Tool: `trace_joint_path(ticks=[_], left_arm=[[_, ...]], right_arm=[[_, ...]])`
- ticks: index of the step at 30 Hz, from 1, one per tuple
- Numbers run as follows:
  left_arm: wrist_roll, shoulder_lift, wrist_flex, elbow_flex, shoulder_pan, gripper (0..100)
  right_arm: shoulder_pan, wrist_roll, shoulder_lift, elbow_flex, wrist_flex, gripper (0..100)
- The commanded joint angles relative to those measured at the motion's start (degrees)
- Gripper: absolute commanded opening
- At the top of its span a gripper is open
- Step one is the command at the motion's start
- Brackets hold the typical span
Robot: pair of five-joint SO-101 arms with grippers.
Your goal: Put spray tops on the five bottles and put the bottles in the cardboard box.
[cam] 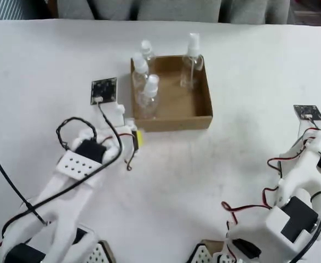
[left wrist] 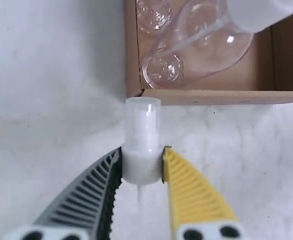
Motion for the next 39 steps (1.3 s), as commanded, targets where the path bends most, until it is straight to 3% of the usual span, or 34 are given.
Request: trace_joint_path(ticks=[1,11,17,21,39], left_arm=[[-0.44,-2.51,-1.32,-0.18,-0.57,2],[-0.53,-2.51,-1.32,-0.18,-0.57,2],[-0.53,-2.51,-1.32,-0.18,-0.57,2],[-0.53,-2.51,-1.32,-0.18,-0.57,2],[-0.53,-2.51,-1.32,-0.18,-0.66,2]], right_arm=[[-1.10,0.88,-1.01,-3.87,0.48,23.1],[-3.21,0.97,-0.57,-10.55,7.96,21.7],[-3.21,0.97,-0.40,-8.35,7.96,23.4],[-3.30,5.10,-0.40,-6.95,7.87,23.8],[-3.12,2.73,5.14,-7.12,4.18,23.7]])
